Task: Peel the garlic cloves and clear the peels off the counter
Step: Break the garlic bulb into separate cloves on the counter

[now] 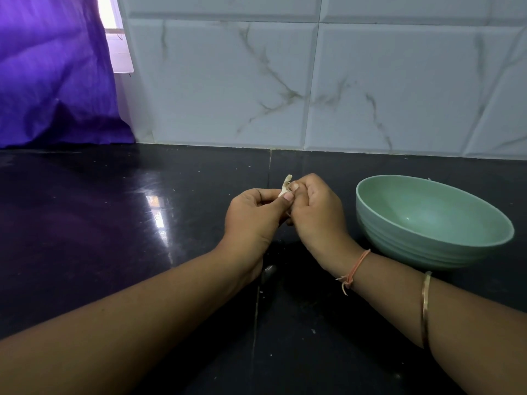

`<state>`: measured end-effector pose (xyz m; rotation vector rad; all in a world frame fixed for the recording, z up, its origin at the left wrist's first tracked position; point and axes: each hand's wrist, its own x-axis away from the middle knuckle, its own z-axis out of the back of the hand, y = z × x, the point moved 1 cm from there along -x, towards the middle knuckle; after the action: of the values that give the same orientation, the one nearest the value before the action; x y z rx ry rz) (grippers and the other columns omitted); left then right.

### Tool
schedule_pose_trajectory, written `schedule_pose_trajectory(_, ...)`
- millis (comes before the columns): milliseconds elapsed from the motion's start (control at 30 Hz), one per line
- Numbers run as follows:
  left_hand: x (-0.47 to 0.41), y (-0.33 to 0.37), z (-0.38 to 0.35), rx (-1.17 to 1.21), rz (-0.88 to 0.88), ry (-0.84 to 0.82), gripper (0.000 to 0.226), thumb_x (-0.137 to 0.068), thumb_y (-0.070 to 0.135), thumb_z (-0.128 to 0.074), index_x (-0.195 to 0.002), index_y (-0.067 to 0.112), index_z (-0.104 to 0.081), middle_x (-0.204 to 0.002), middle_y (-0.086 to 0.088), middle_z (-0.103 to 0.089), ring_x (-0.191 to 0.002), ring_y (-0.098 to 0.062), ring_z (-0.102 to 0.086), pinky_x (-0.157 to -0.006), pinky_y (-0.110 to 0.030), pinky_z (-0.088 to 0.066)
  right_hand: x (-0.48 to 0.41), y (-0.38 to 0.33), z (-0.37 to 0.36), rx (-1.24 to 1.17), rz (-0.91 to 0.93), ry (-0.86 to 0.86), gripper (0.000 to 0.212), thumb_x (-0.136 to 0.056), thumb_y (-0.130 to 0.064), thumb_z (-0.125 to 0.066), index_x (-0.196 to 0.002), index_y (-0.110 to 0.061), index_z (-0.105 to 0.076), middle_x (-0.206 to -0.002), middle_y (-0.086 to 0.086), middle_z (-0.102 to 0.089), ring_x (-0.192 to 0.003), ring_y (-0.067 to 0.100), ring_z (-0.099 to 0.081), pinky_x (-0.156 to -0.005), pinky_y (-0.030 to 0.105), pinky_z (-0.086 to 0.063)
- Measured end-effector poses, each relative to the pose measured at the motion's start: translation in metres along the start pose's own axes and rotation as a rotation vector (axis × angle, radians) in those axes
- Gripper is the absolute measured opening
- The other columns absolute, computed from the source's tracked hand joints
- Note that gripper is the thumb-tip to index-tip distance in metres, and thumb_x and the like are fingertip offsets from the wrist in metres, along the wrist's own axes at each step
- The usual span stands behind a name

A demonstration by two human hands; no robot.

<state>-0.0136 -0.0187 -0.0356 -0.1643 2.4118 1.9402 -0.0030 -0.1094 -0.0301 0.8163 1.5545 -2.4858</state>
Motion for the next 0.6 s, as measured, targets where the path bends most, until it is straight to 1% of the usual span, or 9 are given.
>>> schedule_pose_trajectory(100,-0.002,0.006,0.002,0.074,-0.005,-0.032,0.012,-0.082,0.011,-0.067,-0.090,0.002,-0.067,-0.084,-0.016,-0.070,-0.073,-0.022,-0.064,-0.066,-0.027,-0.054,0.001,-0.002,0.001,-0.054,0.012,0.001,0.019,-0.095,-0.015,-0.046,-0.079,-0.008,-0.054,-0.071,0.008,-0.063,-0.069,0.027,-0.064,-0.062,0.040,-0.054)
schedule_pose_trajectory(167,-0.005,0.010,0.006,0.069,-0.032,-0.035,0.014,-0.079,0.012,-0.070,-0.089,0.004,-0.066,-0.080,-0.012,-0.070,-0.069,-0.018,-0.064,-0.062,-0.025,-0.054,0.003,-0.003,0.001,-0.080,0.042,-0.017,0.019,-0.093,-0.015,-0.049,-0.078,-0.006,-0.056,-0.070,0.008,-0.065,-0.066,0.025,-0.064,-0.062,0.043,-0.055)
schedule_pose_trajectory(233,-0.008,0.012,0.009,0.057,-0.041,-0.044,0.004,-0.080,0.011,-0.068,-0.081,0.007,-0.066,-0.073,-0.010,-0.069,-0.064,-0.015,-0.064,-0.059,-0.023,-0.055,0.003,-0.001,0.001,-0.086,0.045,-0.044,0.019,-0.093,-0.015,-0.051,-0.077,-0.008,-0.057,-0.072,0.008,-0.065,-0.071,0.025,-0.064,-0.067,0.046,-0.054)
schedule_pose_trajectory(300,-0.011,0.012,0.012,0.036,-0.037,-0.035,0.009,-0.082,0.010,-0.066,-0.073,0.010,-0.065,-0.067,-0.006,-0.067,-0.061,-0.013,-0.064,-0.057,-0.024,-0.055,0.002,0.001,0.000,-0.134,0.006,-0.100,0.018,-0.094,-0.015,-0.050,-0.079,-0.010,-0.058,-0.079,0.011,-0.066,-0.079,0.028,-0.064,-0.074,0.050,-0.053)
schedule_pose_trajectory(400,-0.012,0.010,0.014,0.037,-0.025,-0.043,0.013,-0.085,0.012,-0.063,-0.073,0.009,-0.064,-0.067,-0.007,-0.067,-0.060,-0.012,-0.065,-0.054,-0.026,-0.055,0.002,0.004,-0.003,-0.215,-0.062,-0.157,0.017,-0.094,-0.015,-0.049,-0.079,-0.015,-0.057,-0.086,0.015,-0.067,-0.086,0.034,-0.064,-0.077,0.055,-0.052)
schedule_pose_trajectory(467,-0.013,0.011,0.015,0.068,0.006,-0.049,0.013,-0.088,0.014,-0.060,-0.079,0.006,-0.064,-0.072,-0.008,-0.068,-0.062,-0.011,-0.066,-0.054,-0.026,-0.056,0.001,0.003,-0.002,-0.295,-0.128,-0.159,0.018,-0.096,-0.014,-0.047,-0.079,-0.017,-0.054,-0.092,0.018,-0.066,-0.089,0.037,-0.065,-0.076,0.053,-0.055)
schedule_pose_trajectory(533,-0.016,0.012,0.017,0.099,0.044,-0.041,0.015,-0.091,0.016,-0.057,-0.083,0.005,-0.064,-0.075,-0.006,-0.070,-0.062,-0.010,-0.067,-0.053,-0.024,-0.055,0.001,0.002,-0.001,-0.430,-0.208,-0.191,0.016,-0.097,-0.012,-0.044,-0.083,-0.013,-0.051,-0.100,0.021,-0.064,-0.093,0.036,-0.065,-0.075,0.046,-0.058)
schedule_pose_trajectory(600,-0.019,0.013,0.019,0.087,0.052,-0.030,0.018,-0.093,0.020,-0.054,-0.082,0.008,-0.063,-0.076,-0.005,-0.070,-0.063,-0.011,-0.066,-0.052,-0.023,-0.055,0.002,-0.001,0.000,-0.547,-0.270,-0.234,0.016,-0.099,-0.012,-0.041,-0.085,-0.010,-0.049,-0.099,0.020,-0.062,-0.091,0.034,-0.066,-0.073,0.039,-0.059)
